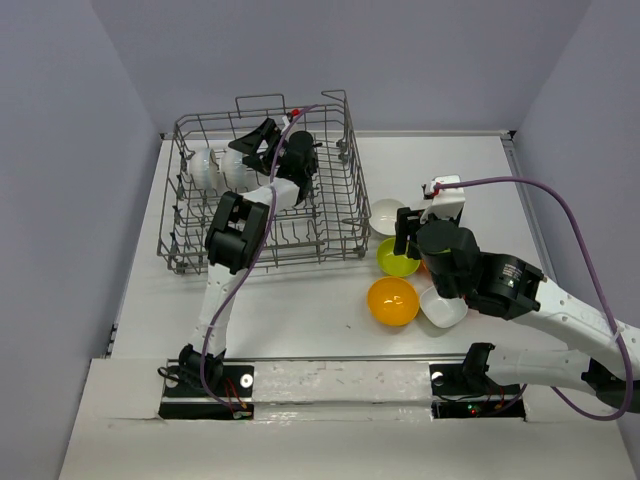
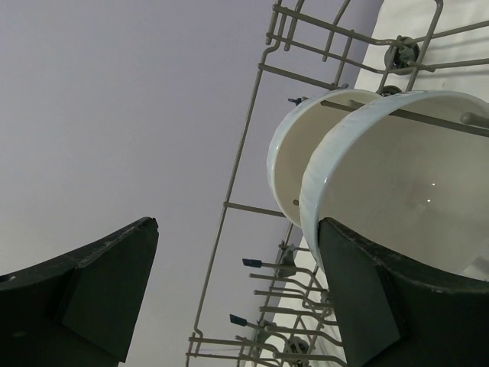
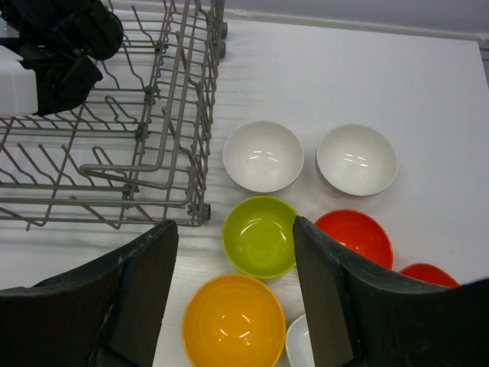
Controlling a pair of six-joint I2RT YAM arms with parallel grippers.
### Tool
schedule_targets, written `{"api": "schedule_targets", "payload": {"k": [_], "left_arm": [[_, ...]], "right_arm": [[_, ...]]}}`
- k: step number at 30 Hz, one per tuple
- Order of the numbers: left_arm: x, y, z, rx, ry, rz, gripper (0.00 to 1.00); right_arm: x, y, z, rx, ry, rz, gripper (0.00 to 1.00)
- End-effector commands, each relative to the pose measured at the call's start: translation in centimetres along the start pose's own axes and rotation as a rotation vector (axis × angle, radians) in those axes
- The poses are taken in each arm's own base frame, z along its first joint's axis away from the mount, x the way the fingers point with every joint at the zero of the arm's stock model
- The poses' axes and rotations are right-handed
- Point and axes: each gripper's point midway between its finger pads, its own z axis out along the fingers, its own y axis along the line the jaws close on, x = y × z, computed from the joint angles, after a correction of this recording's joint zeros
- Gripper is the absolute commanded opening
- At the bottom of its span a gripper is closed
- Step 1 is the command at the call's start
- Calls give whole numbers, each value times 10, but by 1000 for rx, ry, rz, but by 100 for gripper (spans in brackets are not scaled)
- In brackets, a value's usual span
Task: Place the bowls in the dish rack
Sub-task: Insert the bowl into the dish rack.
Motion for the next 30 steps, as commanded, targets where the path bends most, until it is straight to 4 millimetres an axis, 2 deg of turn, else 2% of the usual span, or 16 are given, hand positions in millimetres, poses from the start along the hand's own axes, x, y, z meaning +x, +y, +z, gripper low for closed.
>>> {"api": "schedule_targets", "payload": {"k": [1, 19, 27, 30], "left_arm": [[-15, 54, -3, 1, -17, -188, 99], [-29, 29, -12, 56, -96, -175, 99], [-37, 38, -22, 88, -137, -198, 99], [-43, 53, -28, 113, -159, -241, 99]], "right_arm": [[-11, -1, -3, -1, -21, 42, 68], [-9, -3, -4, 0, -19, 44, 68], [-10, -4, -5, 1, -20, 51, 68], [-10, -5, -5, 5, -22, 53, 68]]}}
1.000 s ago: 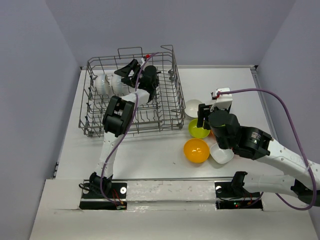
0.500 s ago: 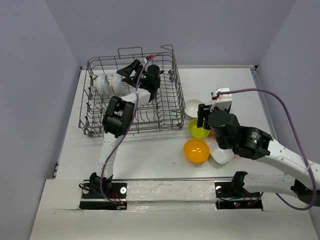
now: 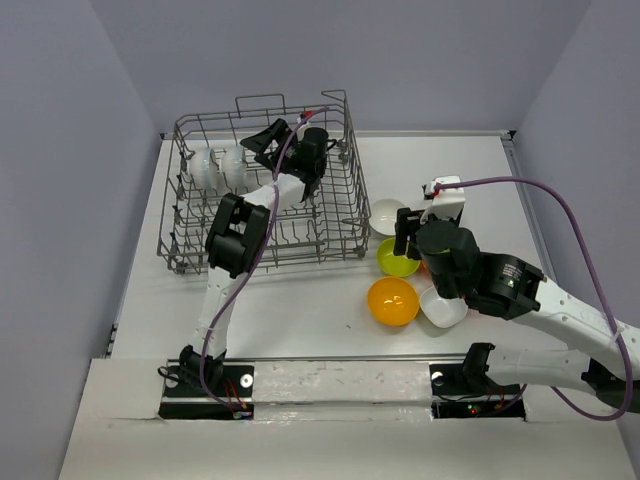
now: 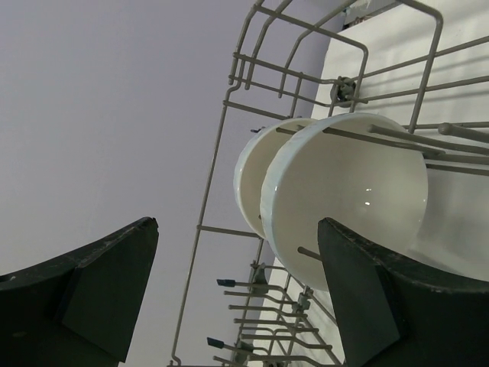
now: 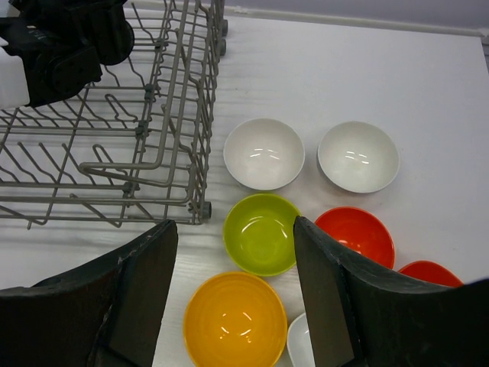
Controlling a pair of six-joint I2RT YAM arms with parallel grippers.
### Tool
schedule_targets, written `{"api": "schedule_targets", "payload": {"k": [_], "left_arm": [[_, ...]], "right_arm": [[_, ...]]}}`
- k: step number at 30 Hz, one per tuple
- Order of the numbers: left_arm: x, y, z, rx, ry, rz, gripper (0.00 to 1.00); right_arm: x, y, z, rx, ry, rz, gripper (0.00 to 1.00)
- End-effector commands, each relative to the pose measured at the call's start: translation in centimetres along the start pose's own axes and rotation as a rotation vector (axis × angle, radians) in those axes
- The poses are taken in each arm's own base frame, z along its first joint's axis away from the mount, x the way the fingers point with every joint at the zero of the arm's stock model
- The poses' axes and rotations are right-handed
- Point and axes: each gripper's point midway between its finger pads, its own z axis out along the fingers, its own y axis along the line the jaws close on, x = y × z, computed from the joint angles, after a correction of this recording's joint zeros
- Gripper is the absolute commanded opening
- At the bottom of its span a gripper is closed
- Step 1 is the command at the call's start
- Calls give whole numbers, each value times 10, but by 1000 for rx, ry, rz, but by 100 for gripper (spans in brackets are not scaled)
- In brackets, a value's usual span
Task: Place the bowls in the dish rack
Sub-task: Insert the bowl into the dish rack, then pick up the bowl from the center of the board.
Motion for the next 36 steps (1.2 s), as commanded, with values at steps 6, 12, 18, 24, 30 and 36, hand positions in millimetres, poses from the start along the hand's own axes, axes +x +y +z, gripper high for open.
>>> {"api": "schedule_targets", "payload": {"k": [6, 12, 18, 24, 30, 36], "left_arm": [[-44, 111, -42, 108, -144, -352, 99], [-74, 170, -105, 422, -324, -592, 99], [-55, 263, -158, 634, -419, -893, 99], [-1, 307, -201, 856, -502, -1042, 99], [48, 288, -215, 982, -551, -1074, 99], [83, 285, -220, 1047, -602, -1133, 99]], "right_arm": [[-18, -9, -7, 15, -43, 61, 68], [-30, -25, -15, 55, -82, 89, 72], [-38, -47, -23, 126, -117, 103, 76], [-29, -79, -24, 306, -155, 62, 81], [-6, -102, -8, 455, -124, -4, 83], [6, -128, 38, 583, 5, 12, 84]]}}
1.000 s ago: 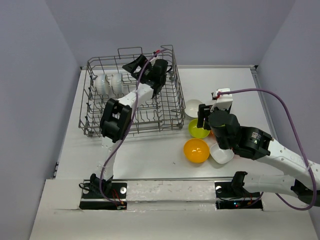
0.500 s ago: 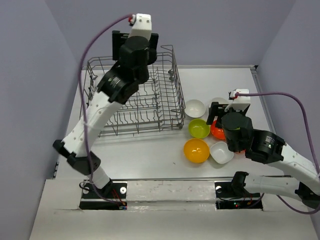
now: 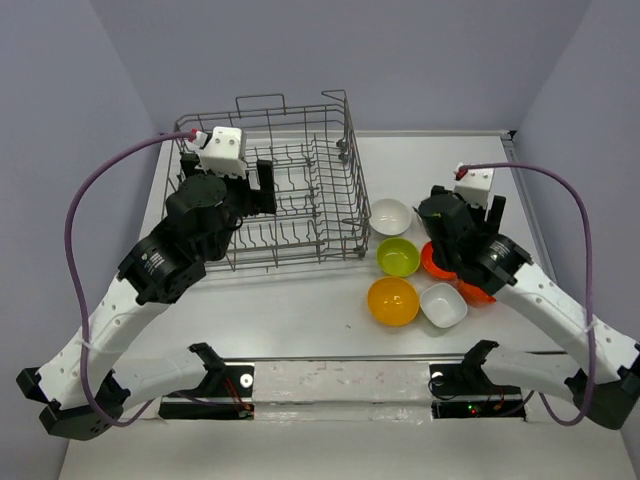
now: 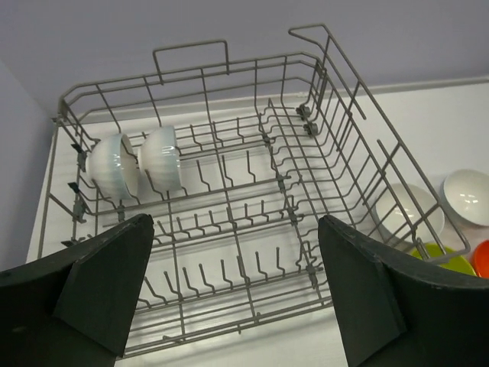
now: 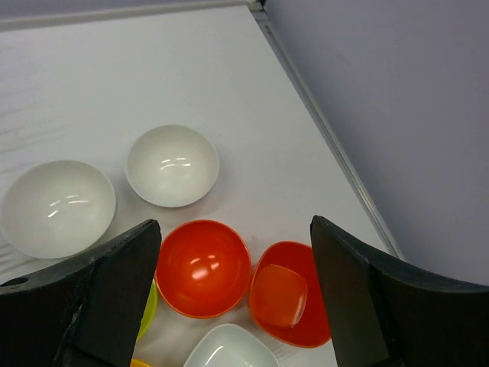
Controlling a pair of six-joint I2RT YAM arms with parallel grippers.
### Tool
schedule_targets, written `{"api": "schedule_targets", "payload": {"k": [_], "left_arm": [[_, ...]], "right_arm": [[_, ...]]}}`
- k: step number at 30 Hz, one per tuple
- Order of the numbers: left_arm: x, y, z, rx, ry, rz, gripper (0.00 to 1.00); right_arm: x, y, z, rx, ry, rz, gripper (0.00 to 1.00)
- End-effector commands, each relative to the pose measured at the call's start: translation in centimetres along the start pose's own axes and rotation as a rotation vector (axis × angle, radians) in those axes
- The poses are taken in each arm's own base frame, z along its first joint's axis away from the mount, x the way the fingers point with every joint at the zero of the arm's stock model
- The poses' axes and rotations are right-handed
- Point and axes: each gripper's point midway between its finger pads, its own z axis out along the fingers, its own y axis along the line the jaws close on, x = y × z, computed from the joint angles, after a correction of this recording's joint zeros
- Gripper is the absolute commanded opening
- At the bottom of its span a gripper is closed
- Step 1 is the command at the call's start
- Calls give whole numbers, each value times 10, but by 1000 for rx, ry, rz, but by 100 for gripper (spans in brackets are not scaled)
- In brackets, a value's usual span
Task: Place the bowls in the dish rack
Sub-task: Pick up the bowl from the center of the board.
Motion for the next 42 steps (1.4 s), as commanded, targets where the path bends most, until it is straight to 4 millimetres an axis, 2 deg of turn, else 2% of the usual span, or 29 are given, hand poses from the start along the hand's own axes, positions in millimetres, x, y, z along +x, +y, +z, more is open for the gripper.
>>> {"api": "schedule_targets", "payload": {"k": [1, 2, 3, 4, 8, 12, 13, 14, 19, 20, 23, 25, 32, 42], "left_arm": [[-13, -7, -17, 98, -91, -110, 99], [-4, -10, -16, 112, -84, -102, 99], [-2, -9, -17, 119, -88, -103, 99], [-2, -7, -21, 122, -97, -106, 99], [17, 2, -20, 91, -104, -98, 99], [28, 10, -26, 78, -121, -108, 99], [29, 13, -28, 73, -131, -114, 99], [35, 14, -27, 70, -124, -108, 99], [40, 21, -32, 57, -146, -130, 99], [43, 21, -32, 59, -142, -129, 99], [45, 21, -33, 65, -148, -135, 99], [46, 20, -33, 71, -148, -134, 99], [50, 20, -30, 63, -136, -126, 99], [55, 20, -26, 47, -122, -114, 99]], "right_arm": [[2, 15, 28, 12, 80, 39, 85], [4, 7, 43, 48, 112, 56, 85], [2, 10, 50, 41, 130, 77, 86], [7, 22, 56, -11, 171, 99, 86], [21, 38, 82, -34, 257, 127, 88], [40, 31, 103, -4, 329, 146, 84], [47, 24, 111, 3, 360, 169, 80], [54, 21, 116, 6, 376, 179, 79], [90, 5, 137, 21, 465, 245, 73], [95, -4, 143, 39, 478, 265, 72], [112, -2, 151, 17, 516, 306, 72], [120, 6, 155, -11, 539, 331, 71], [133, 18, 168, -26, 558, 375, 71], [155, 21, 184, -17, 586, 428, 71]]}}
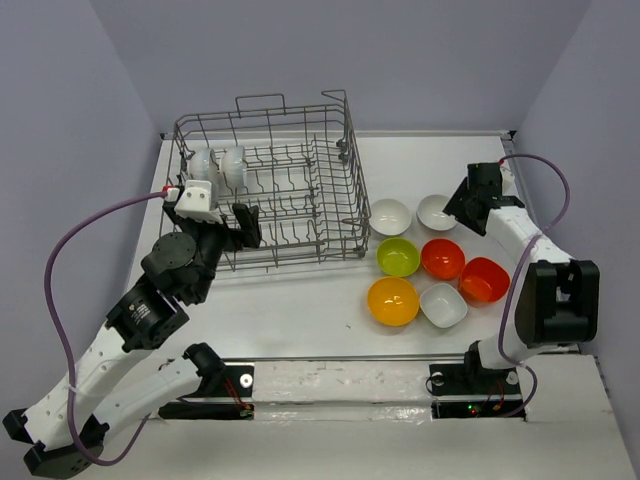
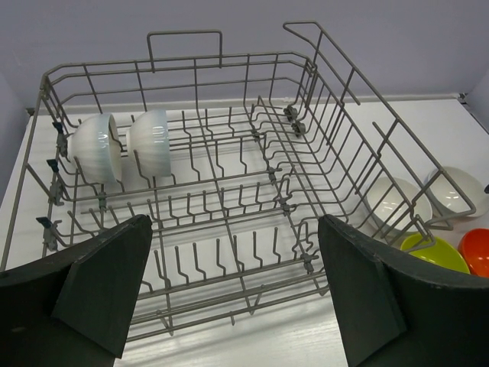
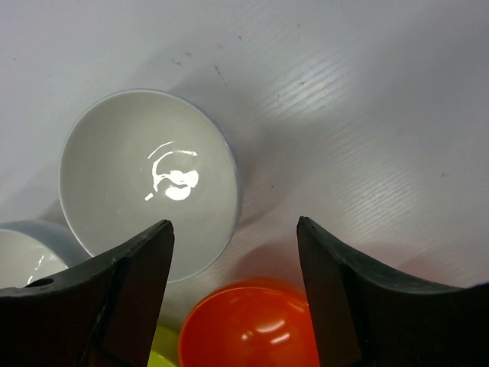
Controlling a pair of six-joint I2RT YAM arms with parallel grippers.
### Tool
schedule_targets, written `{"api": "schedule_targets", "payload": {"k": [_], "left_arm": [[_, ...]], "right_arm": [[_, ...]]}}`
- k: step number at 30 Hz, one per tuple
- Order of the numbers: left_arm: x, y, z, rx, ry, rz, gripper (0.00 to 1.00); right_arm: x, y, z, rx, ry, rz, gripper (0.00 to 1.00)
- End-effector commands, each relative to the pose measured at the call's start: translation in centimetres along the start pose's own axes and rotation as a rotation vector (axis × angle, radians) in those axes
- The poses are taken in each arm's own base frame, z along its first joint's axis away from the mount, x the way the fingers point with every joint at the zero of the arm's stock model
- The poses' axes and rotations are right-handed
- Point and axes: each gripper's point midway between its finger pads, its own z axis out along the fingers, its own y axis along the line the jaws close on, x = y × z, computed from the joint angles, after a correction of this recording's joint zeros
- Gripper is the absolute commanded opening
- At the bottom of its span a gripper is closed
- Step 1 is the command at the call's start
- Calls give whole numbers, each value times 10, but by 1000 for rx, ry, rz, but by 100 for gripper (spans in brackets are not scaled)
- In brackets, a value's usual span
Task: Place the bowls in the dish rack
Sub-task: Pick up the bowl from the center of the board.
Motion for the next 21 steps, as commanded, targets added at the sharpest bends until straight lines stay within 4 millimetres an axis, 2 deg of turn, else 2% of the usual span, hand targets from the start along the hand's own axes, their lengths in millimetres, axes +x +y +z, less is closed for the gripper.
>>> {"api": "schedule_targets", "payload": {"k": [1, 5, 16, 20, 21], "left_arm": [[-7, -2, 5, -9, -36, -30, 99], [-6, -2, 6, -13, -32, -24, 99], [-2, -2, 9, -21, -26, -16, 99], [0, -2, 10, -24, -20, -12, 99], [0, -3, 10, -24, -19, -9, 99]], "right_arm": [[0, 5, 12, -30, -12, 48, 71], [5, -1, 25, -35, 20, 75, 66], [14, -4, 44, -47, 53, 106, 59], [15, -5, 49, -49, 61, 112, 55], [15, -4, 49, -50, 63, 112, 50]]}}
